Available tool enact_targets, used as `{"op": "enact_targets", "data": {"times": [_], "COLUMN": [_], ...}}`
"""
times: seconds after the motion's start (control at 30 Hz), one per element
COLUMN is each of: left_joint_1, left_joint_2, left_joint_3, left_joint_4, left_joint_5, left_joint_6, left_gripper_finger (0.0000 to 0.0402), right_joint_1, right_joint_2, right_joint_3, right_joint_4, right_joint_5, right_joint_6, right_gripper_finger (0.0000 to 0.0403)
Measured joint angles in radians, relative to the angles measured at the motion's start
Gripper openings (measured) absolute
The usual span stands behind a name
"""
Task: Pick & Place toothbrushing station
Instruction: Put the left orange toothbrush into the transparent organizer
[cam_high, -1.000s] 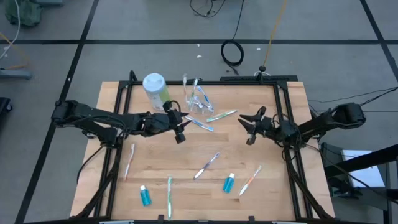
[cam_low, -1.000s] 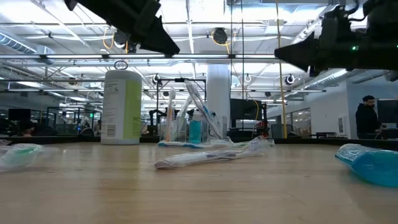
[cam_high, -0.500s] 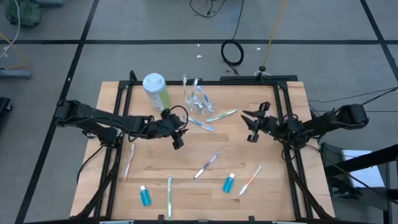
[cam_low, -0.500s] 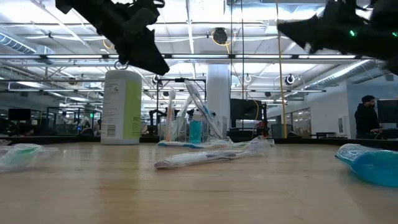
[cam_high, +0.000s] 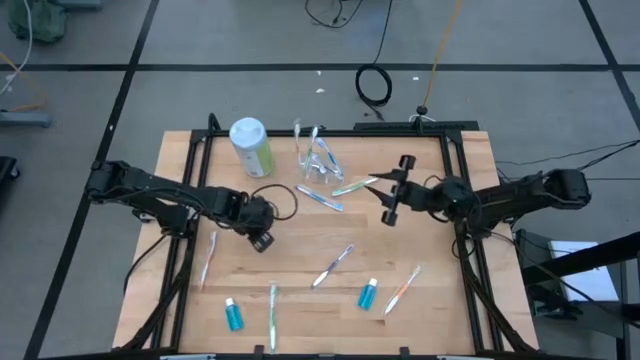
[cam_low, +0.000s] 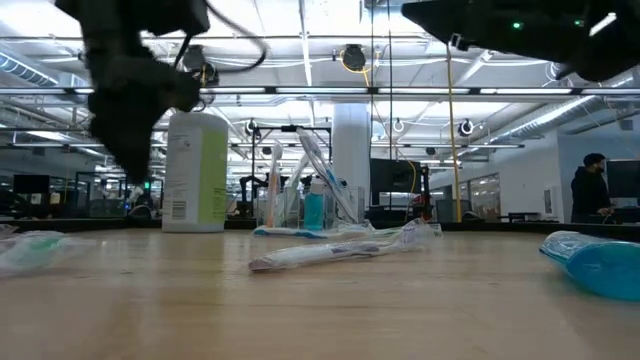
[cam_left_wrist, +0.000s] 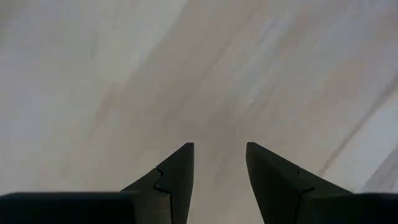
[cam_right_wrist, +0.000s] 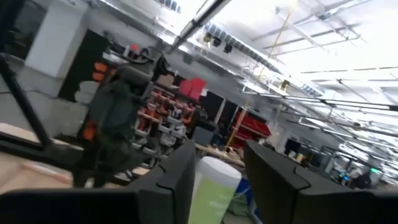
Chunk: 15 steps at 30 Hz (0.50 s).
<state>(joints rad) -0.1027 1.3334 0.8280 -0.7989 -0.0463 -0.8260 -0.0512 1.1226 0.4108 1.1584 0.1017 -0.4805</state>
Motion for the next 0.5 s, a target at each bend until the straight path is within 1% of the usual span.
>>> {"op": "enact_targets", "data": {"times": [0.1,0.2,0.27,0.37,0.5], "left_joint_1": [0.003,0.009,0.023,0.039,0.055], "left_joint_2": [0.0,0.0,0.0,0.0,0.0], "left_joint_3": [0.0,0.0,-0.002,-0.039,-0.122], "left_joint_4": [-0.157,-0.295,-0.361,-0.373,-0.357], "left_joint_5": [0.071,0.091,0.139,0.232,0.299], "left_joint_6": [-0.195,-0.271,-0.316,-0.328,-0.362], "left_gripper_finger": [0.0152,0.0152,0.0152,0.0152,0.0152], "right_joint_1": [-0.028,-0.052,-0.067,-0.088,-0.105], "right_joint_2": [0.04,0.075,0.095,0.118,0.129], "right_joint_3": [0.036,0.064,0.075,0.082,0.082], "right_joint_4": [-0.004,-0.003,-0.003,0.008,0.024], "right_joint_5": [-0.002,-0.002,-0.002,-0.003,-0.005], "right_joint_6": [-0.005,-0.017,-0.032,-0.04,-0.028], "right_gripper_finger": [0.0143,0.0147,0.0148,0.0148,0.0147]}}
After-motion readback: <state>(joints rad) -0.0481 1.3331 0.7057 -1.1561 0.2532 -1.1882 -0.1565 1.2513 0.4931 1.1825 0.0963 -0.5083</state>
